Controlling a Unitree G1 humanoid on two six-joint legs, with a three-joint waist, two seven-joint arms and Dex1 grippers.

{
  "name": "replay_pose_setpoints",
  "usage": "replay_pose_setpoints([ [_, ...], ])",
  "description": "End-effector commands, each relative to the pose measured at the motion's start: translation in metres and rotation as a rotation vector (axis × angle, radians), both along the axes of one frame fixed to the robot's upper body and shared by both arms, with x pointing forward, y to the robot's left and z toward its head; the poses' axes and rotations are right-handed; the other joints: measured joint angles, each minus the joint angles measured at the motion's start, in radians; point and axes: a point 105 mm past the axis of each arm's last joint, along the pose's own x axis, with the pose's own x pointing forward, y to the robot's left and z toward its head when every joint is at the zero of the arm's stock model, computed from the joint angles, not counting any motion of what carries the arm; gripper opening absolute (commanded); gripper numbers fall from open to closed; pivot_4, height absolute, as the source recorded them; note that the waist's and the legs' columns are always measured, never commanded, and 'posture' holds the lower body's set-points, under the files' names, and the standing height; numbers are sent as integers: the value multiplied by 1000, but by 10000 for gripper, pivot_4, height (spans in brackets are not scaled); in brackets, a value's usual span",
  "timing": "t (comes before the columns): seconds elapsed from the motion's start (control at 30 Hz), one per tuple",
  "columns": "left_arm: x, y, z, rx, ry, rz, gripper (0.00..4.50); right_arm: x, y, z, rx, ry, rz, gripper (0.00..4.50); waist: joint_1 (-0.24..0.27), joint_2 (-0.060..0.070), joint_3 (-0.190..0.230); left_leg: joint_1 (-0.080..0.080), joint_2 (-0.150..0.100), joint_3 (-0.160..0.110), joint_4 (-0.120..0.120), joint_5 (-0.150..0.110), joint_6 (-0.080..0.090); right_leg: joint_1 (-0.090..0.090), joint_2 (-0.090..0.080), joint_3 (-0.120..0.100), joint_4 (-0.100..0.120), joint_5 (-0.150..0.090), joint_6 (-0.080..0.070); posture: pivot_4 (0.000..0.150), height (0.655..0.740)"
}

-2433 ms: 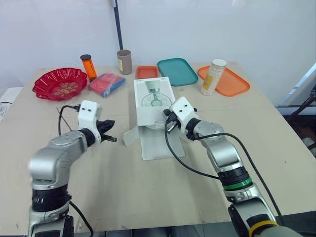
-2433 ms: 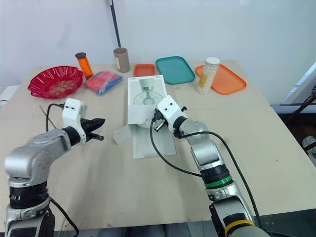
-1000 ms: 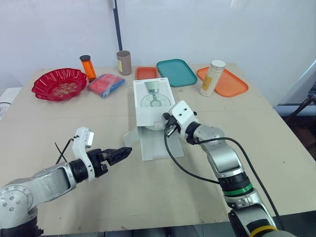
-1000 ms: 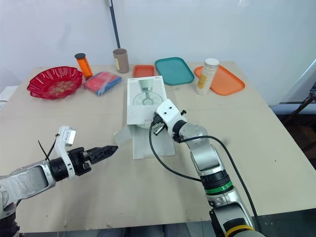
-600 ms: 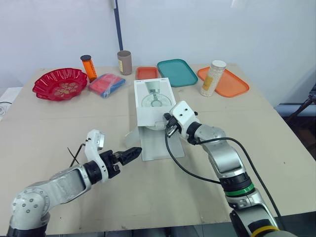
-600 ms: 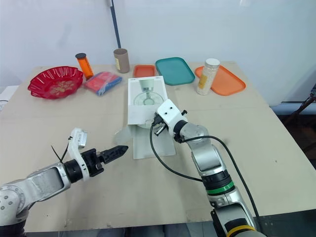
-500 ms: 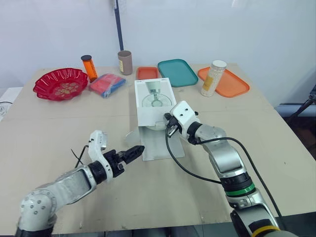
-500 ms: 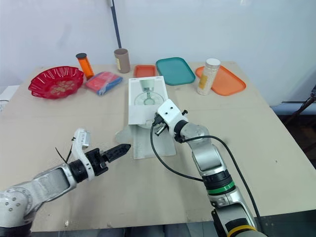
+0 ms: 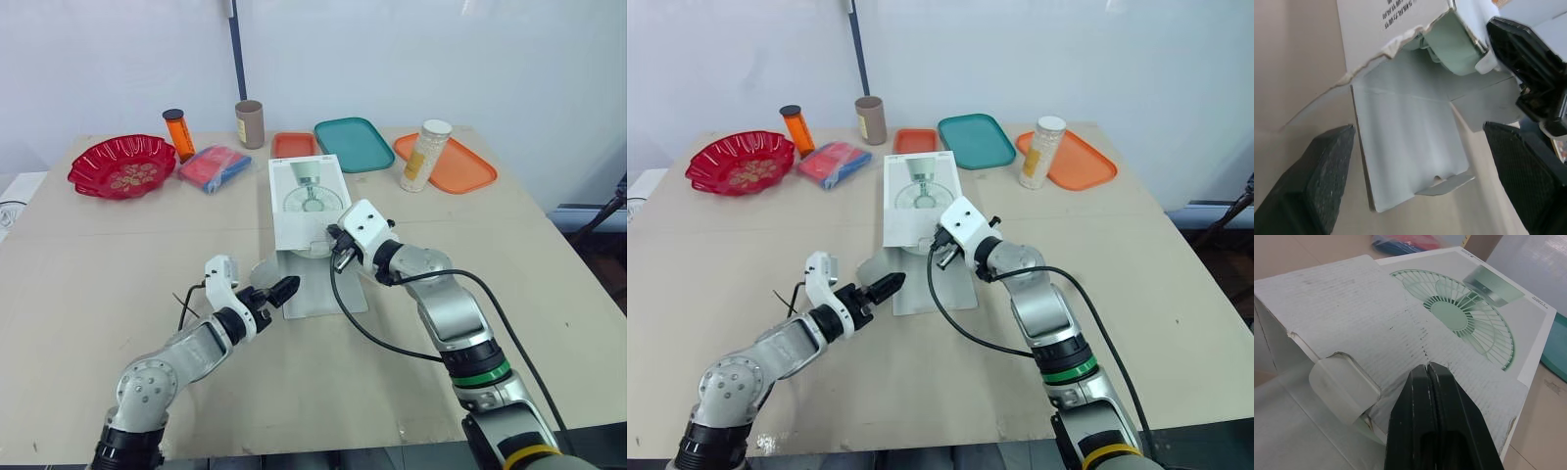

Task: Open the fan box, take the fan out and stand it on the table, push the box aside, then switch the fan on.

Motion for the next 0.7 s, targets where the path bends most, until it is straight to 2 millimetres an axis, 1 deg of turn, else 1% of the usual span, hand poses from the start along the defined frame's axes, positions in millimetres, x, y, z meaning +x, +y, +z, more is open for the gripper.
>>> replay_pose_setpoints([
  [0.03, 11, -6, 7, 18, -52, 10, 44425, 1, -2, -15, -28, 59, -9, 0, 0, 0, 0, 0, 0, 0, 0, 0, 0, 0, 0, 0, 0, 0, 0, 1500, 7400],
  [0.13, 18, -15, 9, 1, -63, 23, 44425, 1, -3, -15, -27, 58, -16, 0, 0, 0, 0, 0, 0, 0, 0, 0, 0, 0, 0, 0, 0, 0, 0, 1500, 7400],
  [0.3, 24, -29, 13, -7, -97, 35, 44425, 1, -5, -14, -29, 57, -23, 0, 0, 0, 0, 0, 0, 0, 0, 1, -1, 0, 0, 0, 0, 0, 0, 1500, 7400],
  [0.37, 27, -30, 16, -13, -116, 65, 44425, 1, -6, -14, -32, 58, -27, 0, 0, 0, 0, 0, 0, 0, 0, 0, 0, 0, 0, 0, 0, 0, 0, 1500, 7400],
  [0.47, 25, -26, 18, -25, -139, 95, 44425, 1, -7, -15, -33, 60, -27, 0, 0, 0, 0, 0, 0, 0, 0, 1, -1, 0, 0, 0, 0, 0, 1, 1500, 7400],
  [0.6, 18, -20, 12, -35, -124, 115, 44425, 1, -6, -15, -35, 63, -24, 0, 0, 0, 0, 0, 0, 0, 0, 1, -1, 0, 0, 0, 0, 0, 1, 1500, 7400],
  [0.7, 17, -24, 11, -66, -110, 112, 44425, 0, -5, -16, -37, 65, -18, 0, 0, 0, 0, 0, 0, 0, 0, 0, 0, 0, 0, 0, 0, 0, 1, 1500, 7400],
])
